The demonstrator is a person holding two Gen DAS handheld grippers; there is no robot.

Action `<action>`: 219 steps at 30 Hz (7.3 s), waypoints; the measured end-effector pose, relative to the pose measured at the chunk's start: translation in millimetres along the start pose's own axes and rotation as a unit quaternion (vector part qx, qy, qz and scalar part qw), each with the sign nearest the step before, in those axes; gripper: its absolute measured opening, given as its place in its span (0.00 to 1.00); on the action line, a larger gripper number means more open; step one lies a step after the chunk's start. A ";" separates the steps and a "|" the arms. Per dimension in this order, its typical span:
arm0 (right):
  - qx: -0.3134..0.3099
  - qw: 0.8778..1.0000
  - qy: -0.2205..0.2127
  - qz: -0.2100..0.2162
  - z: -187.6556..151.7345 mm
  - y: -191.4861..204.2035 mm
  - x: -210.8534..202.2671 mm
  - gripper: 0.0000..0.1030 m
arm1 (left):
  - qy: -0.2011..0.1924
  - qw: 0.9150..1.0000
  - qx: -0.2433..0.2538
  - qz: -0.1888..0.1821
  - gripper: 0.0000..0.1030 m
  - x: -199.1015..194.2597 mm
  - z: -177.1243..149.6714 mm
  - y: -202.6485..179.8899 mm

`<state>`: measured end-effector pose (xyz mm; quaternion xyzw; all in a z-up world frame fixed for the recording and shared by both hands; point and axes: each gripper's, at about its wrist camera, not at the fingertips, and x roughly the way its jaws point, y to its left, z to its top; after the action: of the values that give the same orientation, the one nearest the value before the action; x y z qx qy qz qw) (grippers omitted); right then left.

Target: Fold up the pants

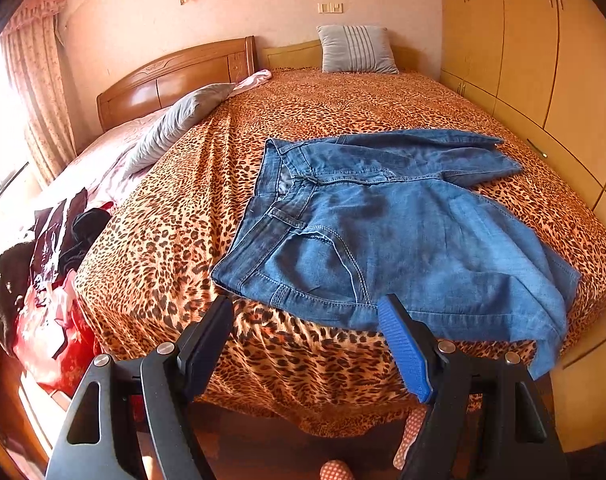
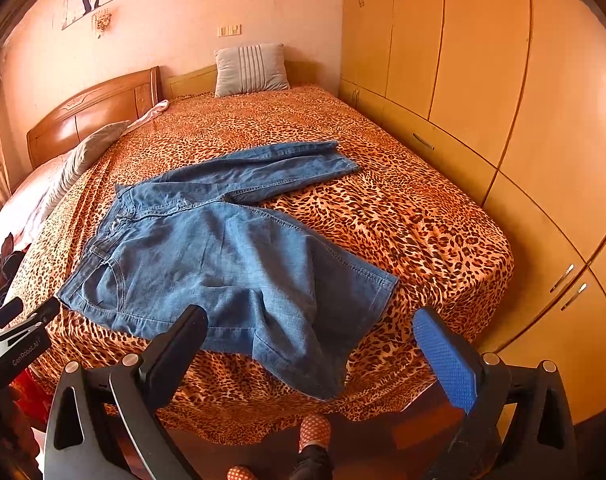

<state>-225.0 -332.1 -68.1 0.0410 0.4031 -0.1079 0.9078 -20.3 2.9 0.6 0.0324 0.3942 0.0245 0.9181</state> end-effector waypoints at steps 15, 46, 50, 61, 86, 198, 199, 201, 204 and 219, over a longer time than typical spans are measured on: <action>-0.006 1.000 0.007 -0.006 1.7 5.2 4.3 1.00 | 0.001 1.000 0.000 -0.005 0.72 3.6 -0.3 1.3; -0.010 0.999 0.032 -0.008 6.6 13.1 27.8 1.00 | 0.036 0.999 -0.001 -0.004 0.73 35.6 9.9 -1.2; 0.013 0.999 0.042 -0.015 8.9 -0.3 35.8 1.00 | 0.062 0.998 0.007 0.006 0.74 50.1 14.1 -2.3; 0.150 0.975 0.150 -0.062 -3.3 -111.5 111.3 0.99 | 0.173 0.983 0.008 0.064 0.74 127.8 47.1 35.3; 0.154 0.959 0.234 0.045 18.6 -113.9 217.5 0.14 | 0.300 0.953 -0.028 -0.012 0.74 277.9 164.2 78.3; 0.096 0.955 0.251 0.127 346.8 -124.5 506.2 0.44 | 0.275 0.934 -0.213 -0.086 0.37 482.2 228.7 121.9; 0.091 0.956 0.247 0.131 354.8 -121.1 508.4 0.44 | 0.268 0.933 -0.226 -0.083 0.46 480.7 231.7 134.3; 0.077 0.957 0.245 0.137 368.5 -108.5 516.6 0.45 | 0.268 0.926 -0.250 -0.095 0.55 485.3 237.8 153.7; 0.052 0.958 0.248 0.135 382.4 -81.8 535.7 0.49 | 0.291 0.908 -0.273 -0.130 0.59 506.1 242.8 162.4; 0.053 0.951 0.270 0.142 390.5 -43.2 567.5 0.49 | 0.364 0.886 -0.150 -0.244 0.62 512.9 192.6 106.5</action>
<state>417.4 -529.6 -225.7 0.1729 0.6171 0.0159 0.7675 470.3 137.5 -229.1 -0.2145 0.6878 -0.1310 0.6811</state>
